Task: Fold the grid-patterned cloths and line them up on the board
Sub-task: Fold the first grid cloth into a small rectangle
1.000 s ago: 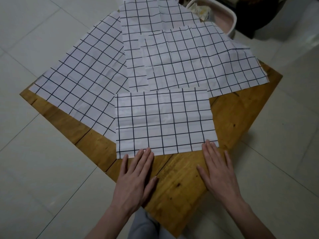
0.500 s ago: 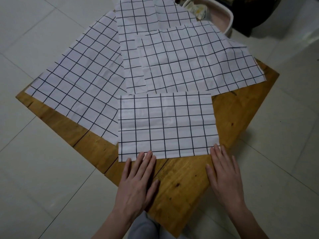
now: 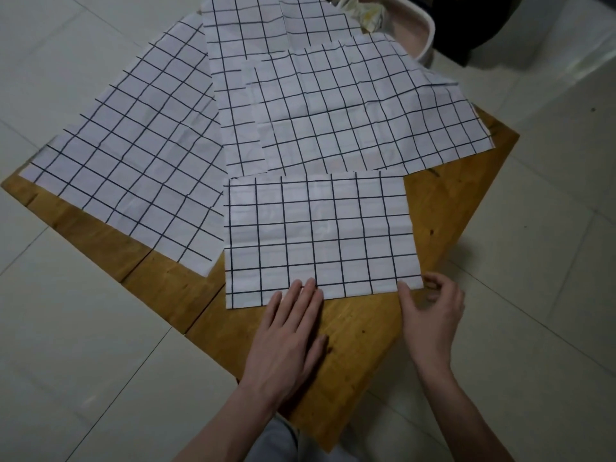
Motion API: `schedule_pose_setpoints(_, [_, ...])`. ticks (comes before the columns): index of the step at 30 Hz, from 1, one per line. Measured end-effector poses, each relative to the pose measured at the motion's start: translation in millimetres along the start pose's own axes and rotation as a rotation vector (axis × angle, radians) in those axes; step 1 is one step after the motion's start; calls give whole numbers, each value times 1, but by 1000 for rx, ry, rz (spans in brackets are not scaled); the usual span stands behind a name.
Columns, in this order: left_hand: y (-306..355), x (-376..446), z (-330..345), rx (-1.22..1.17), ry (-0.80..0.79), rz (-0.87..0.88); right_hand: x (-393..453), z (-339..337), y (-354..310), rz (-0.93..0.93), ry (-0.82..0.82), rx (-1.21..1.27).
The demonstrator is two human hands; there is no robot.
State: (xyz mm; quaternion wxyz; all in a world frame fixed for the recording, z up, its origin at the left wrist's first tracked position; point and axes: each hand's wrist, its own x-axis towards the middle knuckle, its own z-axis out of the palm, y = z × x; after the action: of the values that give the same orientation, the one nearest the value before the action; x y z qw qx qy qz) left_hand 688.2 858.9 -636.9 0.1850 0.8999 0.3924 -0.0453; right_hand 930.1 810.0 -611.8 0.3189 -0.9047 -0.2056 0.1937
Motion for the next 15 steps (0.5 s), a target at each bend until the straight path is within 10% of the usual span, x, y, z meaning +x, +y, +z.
schedule_pose_setpoints(6, [2, 1, 2, 42, -22, 31, 12, -3, 6, 444, -5, 525])
schedule_pose_setpoints(15, [11, 0, 3, 43, -22, 34, 8, -12, 12, 251, 23, 417])
